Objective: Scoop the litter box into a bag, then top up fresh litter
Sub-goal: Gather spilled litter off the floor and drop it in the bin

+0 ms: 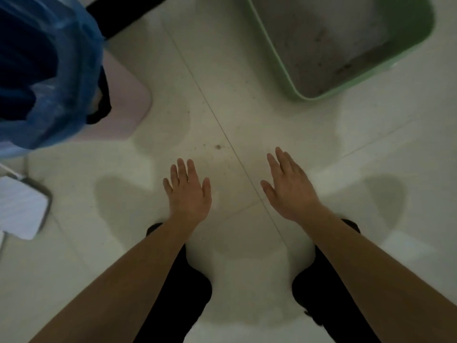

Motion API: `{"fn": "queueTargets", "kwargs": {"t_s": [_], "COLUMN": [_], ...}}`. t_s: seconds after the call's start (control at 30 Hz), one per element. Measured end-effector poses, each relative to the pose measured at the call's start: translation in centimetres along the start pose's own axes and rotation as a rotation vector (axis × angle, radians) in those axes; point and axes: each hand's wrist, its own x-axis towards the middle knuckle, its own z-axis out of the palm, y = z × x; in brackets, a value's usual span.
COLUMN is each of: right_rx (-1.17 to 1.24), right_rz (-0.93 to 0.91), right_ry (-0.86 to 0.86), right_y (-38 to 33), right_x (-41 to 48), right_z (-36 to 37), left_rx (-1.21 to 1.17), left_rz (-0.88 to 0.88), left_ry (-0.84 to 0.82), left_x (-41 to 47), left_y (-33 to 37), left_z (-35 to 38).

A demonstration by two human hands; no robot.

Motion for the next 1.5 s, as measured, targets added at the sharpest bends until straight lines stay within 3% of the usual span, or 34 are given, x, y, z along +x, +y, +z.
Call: {"fn": "queueTargets", "kwargs": {"t_s": [0.17,0.43,0.53,0.63,0.77,0.87,0.93,1.0,1.13,1.23,1.4,1.5], "right_rx": [-0.058,-0.066,-0.058,-0.196,-0.329,-0.374,-0.335,-0.259,-0.191,-0.180,-0.209,-0.187], "right_rz": [-0.165,-0.159,-0.141,-0.202,-0.450,-0.652,-0.671,-0.584,-0.339,-0.253,-0.250,-0.250], "right_ry": [0.105,0.411,0.420,0.339,0.193,0.154,0.203,0.297,0.350,0.400,0.435,0.419], "right_y": [1.2,1.5,1.2,-0.1,-1.1,-0.1,1.1,2.2,4.1,3.7,3.4,3.4], "right_x": [7.9,22.1,27.5,28.4,22.3,19.8,20.0,20.9,22.2,23.8,24.8,24.7], "right_z": [2.9,-1.5,-3.7,-3.0,0.6,2.4,2.6,2.0,-0.2,-1.4,-1.3,-1.3], "left_rx": [-0.091,-0.218,-0.222,-0.212,-0.308,-0.315,-0.256,-0.251,-0.411,-0.375,-0.303,-0.391], "left_rz": [0.030,-0.003,0.004,0.108,0.193,0.425,0.626,0.704,0.524,0.352,0.039,-0.295], "left_ry": [0.251,0.541,0.613,0.539,0.373,0.327,0.329,0.378,0.502,0.537,0.620,0.670], "left_x": [8.7,20.2,21.7,20.8,18.1,15.9,15.0,15.7,19.0,23.4,30.6,33.8], "left_y": [-1.4,-1.8,-2.0,-2.3,-1.9,-1.4,-1.3,-1.2,-0.9,-0.8,-0.2,0.5], "left_z": [2.7,1.0,1.2,1.4,0.8,1.4,2.6,3.0,0.1,-3.1,-8.3,-11.1]}}
